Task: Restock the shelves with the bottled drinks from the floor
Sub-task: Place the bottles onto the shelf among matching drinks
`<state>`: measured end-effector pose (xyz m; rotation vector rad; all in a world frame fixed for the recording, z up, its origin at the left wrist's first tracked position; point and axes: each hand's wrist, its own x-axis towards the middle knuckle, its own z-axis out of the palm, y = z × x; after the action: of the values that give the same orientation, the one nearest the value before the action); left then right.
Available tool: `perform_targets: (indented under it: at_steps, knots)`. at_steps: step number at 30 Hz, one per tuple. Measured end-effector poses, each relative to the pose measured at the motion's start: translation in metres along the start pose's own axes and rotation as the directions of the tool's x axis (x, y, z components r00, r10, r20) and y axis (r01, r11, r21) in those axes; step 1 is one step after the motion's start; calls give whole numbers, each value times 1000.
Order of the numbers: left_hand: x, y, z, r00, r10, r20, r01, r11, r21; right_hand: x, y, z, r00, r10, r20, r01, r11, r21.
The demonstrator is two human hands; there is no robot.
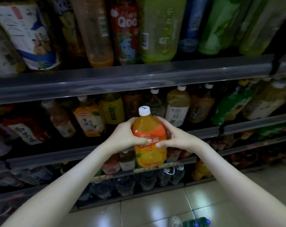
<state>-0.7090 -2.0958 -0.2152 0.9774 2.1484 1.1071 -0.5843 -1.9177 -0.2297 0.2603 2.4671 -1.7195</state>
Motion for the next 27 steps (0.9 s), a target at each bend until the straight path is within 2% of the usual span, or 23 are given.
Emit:
perform_targets:
  at_steps: [6,9,11,12,15,17,19,21,25,27]
  knots:
    - [56,61,75,977,111,183,-120,992,39,-56,34,-69,968,72,-240,-44,992,118]
    - [90,89,107,923,173,344,-205,977,58,-83,58,-98,920,110,-377,-46,984,173]
    - [110,98,131,907,210,365,-269,956,119,-97,72,-115,875,144,-463,-47,975,215]
    - [118,100,143,922,229,312,-287,946,152,-103,80,-123,853,160,-497,-47,971,232]
    - [141,96,174,959,282,22,-280,939,201,-119,98,-149,791,202,-577,-46,961,273]
    - [157,95,190,947,307,-92,-258,900,351,-126,108,-165,766,221,-603,-56,958,280]
    - [175,99,203,942,312,-127,-217,850,481,-130,116,-178,756,218,-617,-56,961,272]
    - [194,107,213,953,261,-153,-142,833,535,-132,121,-187,756,201,-623,-45,965,257]
    - [225,122,221,968,52,-245,58,905,420,-129,123,-196,759,163,-630,-19,973,230]
    - [231,126,221,960,19,-279,120,873,473,-126,123,-198,761,146,-633,2,974,227]
